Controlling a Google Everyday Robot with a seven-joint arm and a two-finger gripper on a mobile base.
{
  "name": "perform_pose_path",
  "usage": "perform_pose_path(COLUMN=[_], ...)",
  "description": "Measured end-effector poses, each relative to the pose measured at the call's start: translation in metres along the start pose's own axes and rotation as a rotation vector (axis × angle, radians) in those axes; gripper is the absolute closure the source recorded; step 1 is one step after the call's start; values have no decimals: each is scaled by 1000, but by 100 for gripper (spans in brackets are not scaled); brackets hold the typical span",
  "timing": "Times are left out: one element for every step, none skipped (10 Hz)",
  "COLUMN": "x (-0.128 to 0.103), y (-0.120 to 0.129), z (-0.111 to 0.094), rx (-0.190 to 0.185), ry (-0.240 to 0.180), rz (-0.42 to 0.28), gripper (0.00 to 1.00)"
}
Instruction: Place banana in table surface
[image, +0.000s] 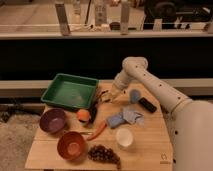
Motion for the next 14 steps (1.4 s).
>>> perform_pose_path(x=[0, 0, -1, -1, -1, -1, -2, -2, -3, -3, -3, -2, -1, -1], y=[-1, -1, -2, -3, -3, -4, -5, -6, -6, -7, -7, -7, -7, -7], z=[-2, -2, -3, -6, -8, -12, -19, -23, -25, -27, -28, -29, -30, -31], rx=[2, 3, 5, 9, 13, 18, 25, 28, 28, 28, 26, 25, 22, 21], ry=[1, 3, 5, 9, 11, 15, 18, 21, 22, 23, 22, 21, 17, 16], rz=[-2, -5, -11, -14, -16, -17, -18, -19, -19, -19, -18, -17, -16, -16], gripper=[99, 99, 99, 99, 99, 99, 99, 99, 99, 99, 99, 99, 99, 99])
